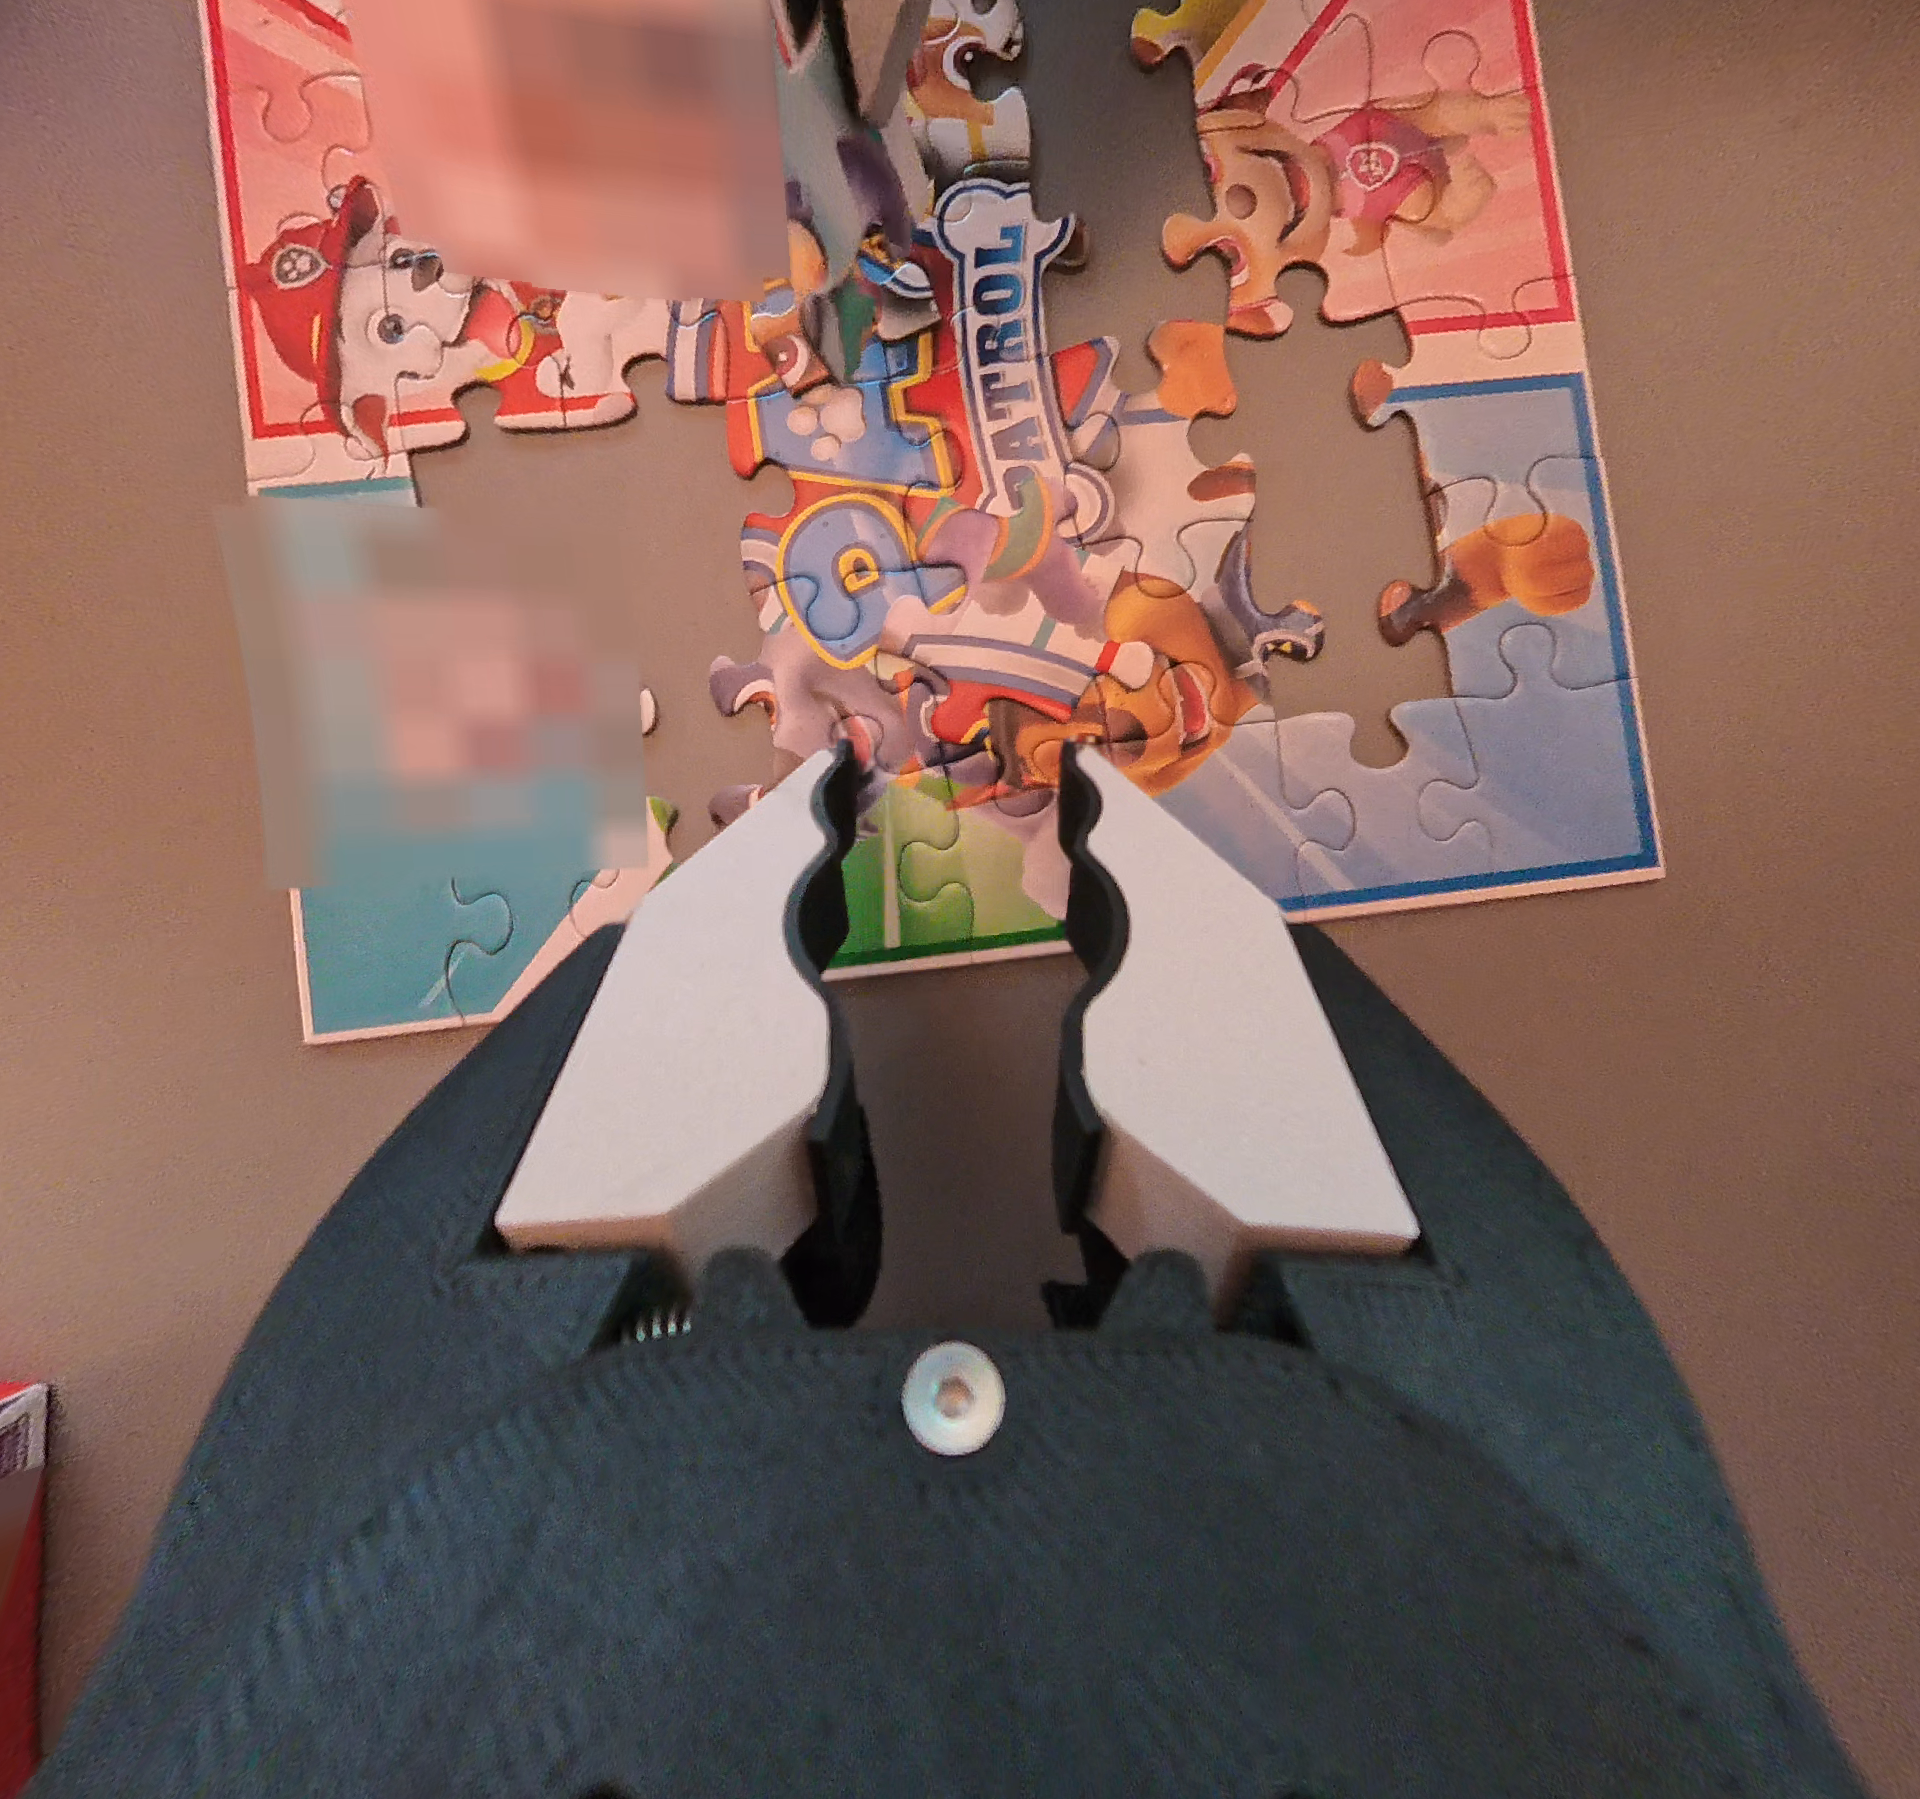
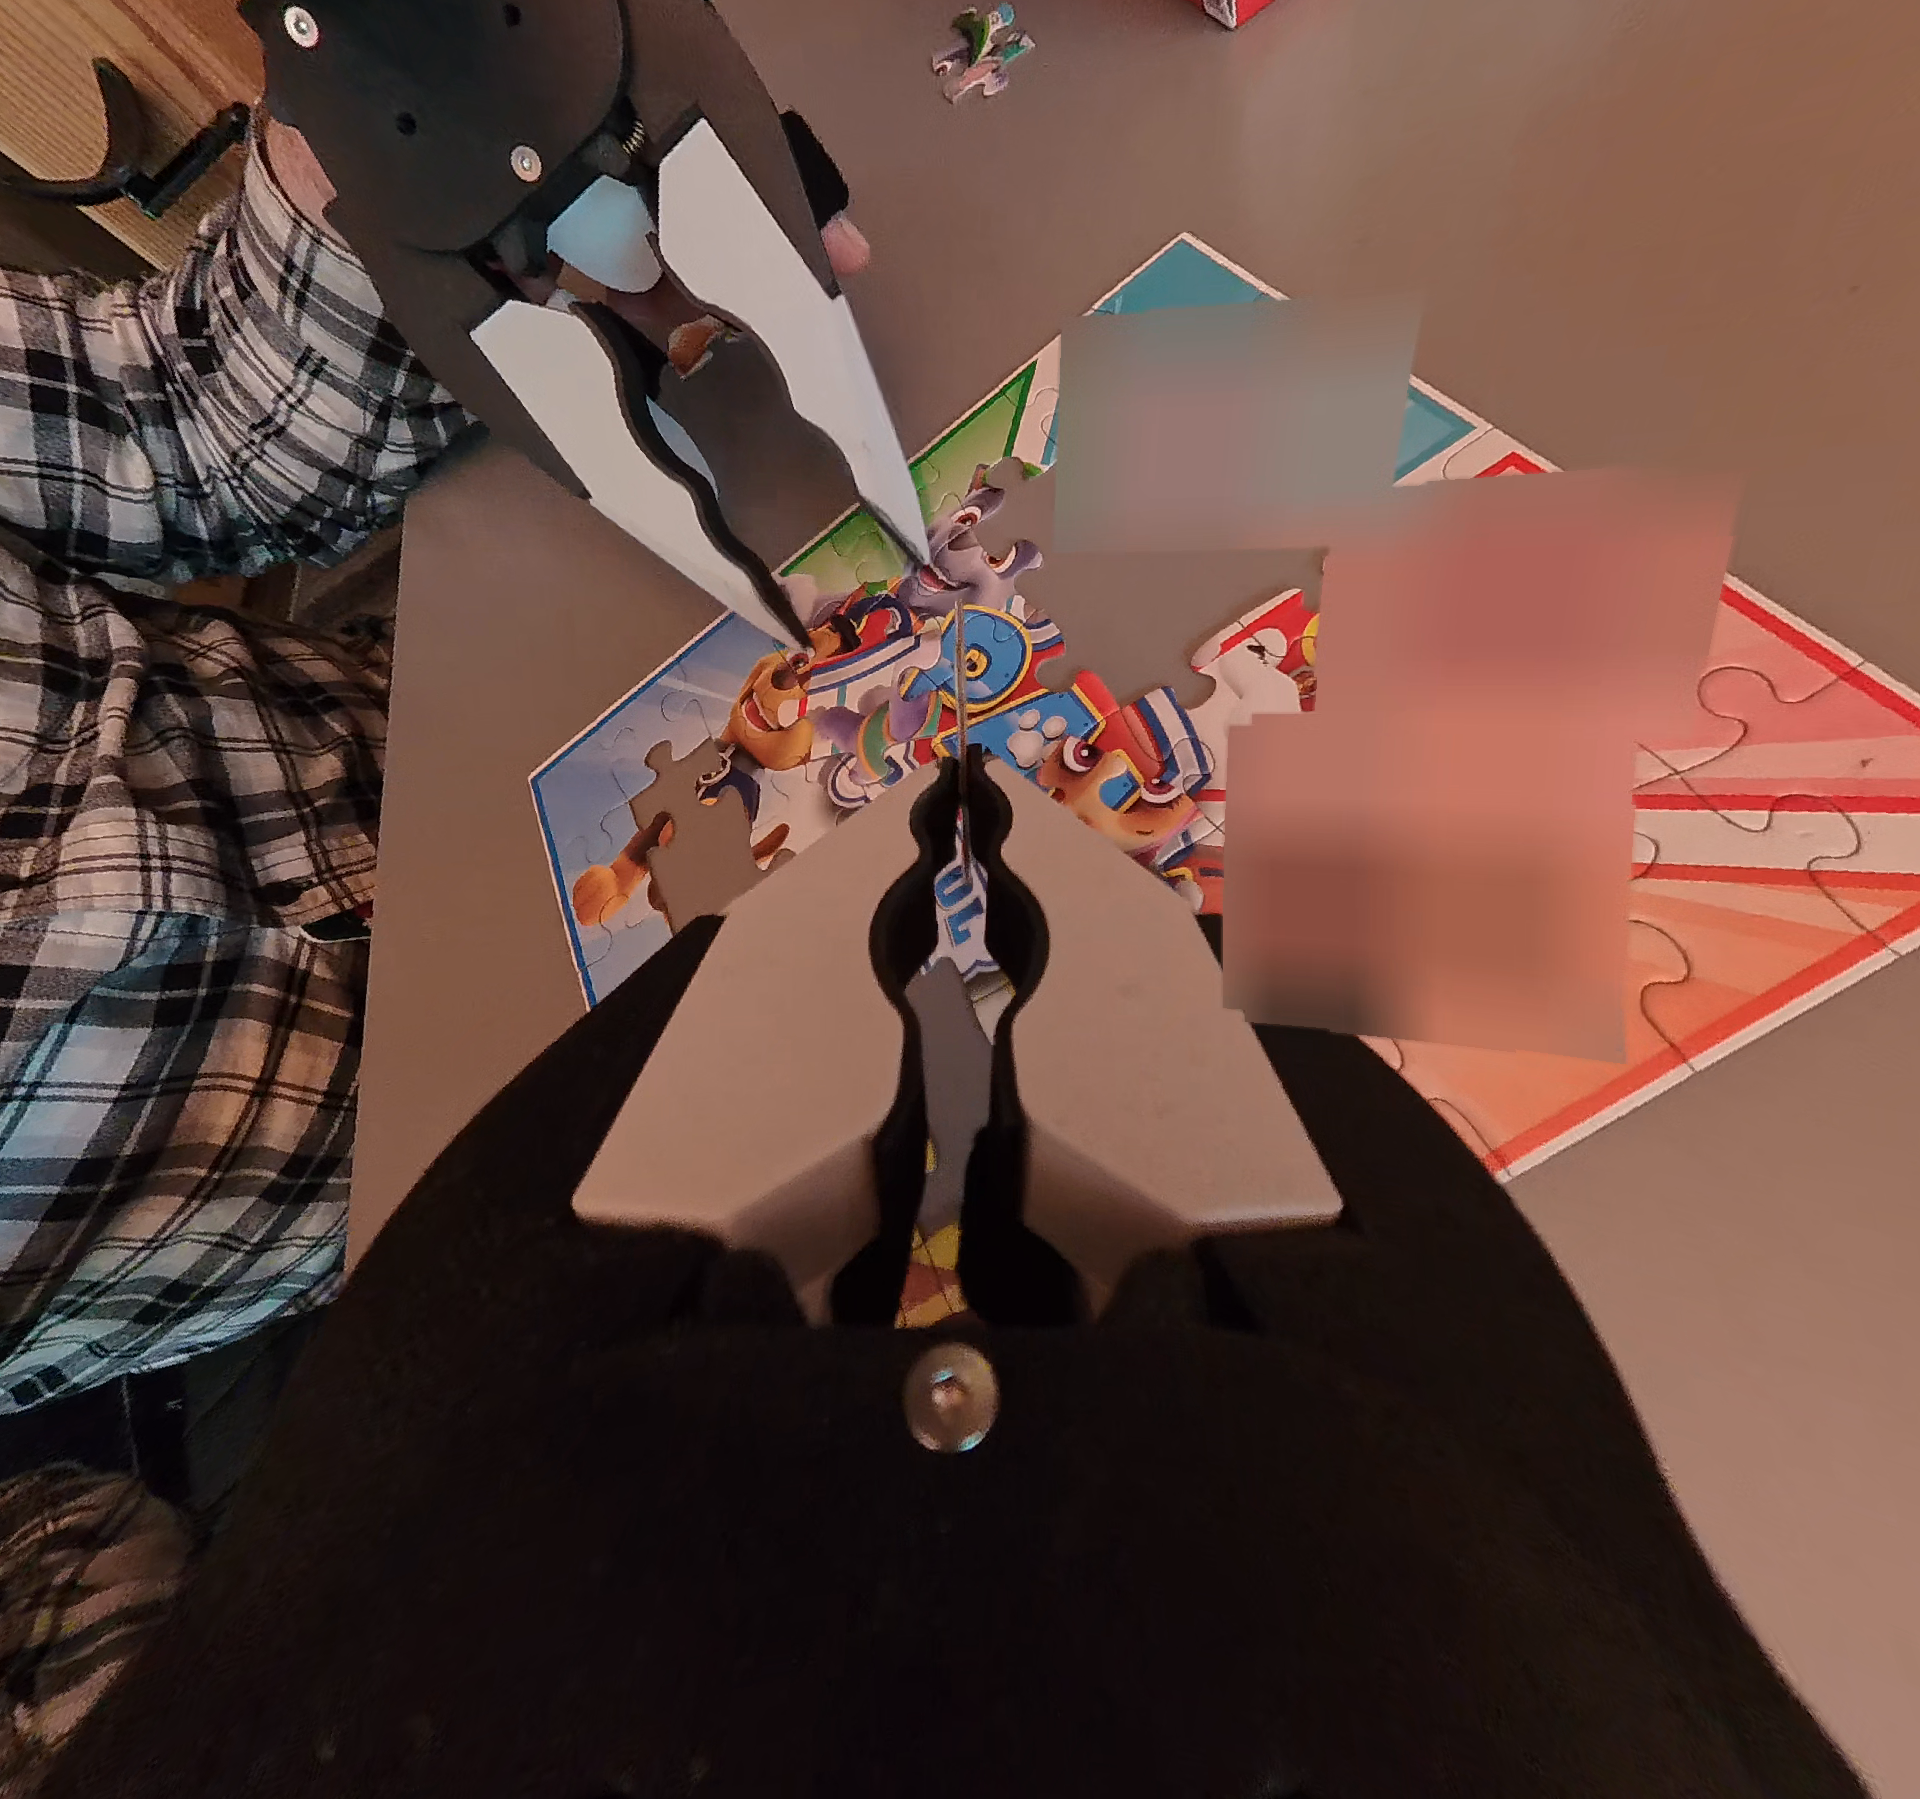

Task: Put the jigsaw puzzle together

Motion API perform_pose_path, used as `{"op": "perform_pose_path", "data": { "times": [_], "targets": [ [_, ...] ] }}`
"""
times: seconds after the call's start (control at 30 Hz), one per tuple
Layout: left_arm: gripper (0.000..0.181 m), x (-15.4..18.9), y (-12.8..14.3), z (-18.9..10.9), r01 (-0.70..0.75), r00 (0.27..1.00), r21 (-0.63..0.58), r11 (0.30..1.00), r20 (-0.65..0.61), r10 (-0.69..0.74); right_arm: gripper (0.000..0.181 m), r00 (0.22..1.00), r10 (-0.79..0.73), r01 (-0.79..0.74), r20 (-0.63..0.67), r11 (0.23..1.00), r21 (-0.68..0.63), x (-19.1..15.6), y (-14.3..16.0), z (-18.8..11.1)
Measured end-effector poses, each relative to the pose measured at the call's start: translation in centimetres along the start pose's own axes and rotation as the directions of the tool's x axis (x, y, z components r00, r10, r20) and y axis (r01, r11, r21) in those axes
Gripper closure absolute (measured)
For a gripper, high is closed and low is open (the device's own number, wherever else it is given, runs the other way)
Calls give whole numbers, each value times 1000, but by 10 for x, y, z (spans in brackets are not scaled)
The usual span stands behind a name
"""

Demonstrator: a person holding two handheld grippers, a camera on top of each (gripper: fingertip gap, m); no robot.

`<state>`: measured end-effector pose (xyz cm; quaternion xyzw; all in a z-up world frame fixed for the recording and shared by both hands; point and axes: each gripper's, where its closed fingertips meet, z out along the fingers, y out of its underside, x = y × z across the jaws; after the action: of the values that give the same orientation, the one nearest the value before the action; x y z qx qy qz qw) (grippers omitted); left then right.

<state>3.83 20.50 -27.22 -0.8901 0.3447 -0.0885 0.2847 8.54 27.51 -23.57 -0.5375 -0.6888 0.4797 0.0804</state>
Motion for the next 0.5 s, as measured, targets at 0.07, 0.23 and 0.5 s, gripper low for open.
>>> {"op": "perform_pose_path", "data": {
  "times": [0.07,0.23,0.5],
  "targets": [
    [143,-1,-9,-3,13,1000,54,998,-15,-12,181,1000,-1,1,18,1000,6,-3,-2,2],
    [149,2,-37,-11,46,999,223,974,-18,-43,181,999,-26,26,43,999,-18,-10,-3,16],
    [171,-2,-46,-4,107,994,282,953,-42,-99,181,994,-69,71,82,997,-23,-22,-8,31]
  ]
}}
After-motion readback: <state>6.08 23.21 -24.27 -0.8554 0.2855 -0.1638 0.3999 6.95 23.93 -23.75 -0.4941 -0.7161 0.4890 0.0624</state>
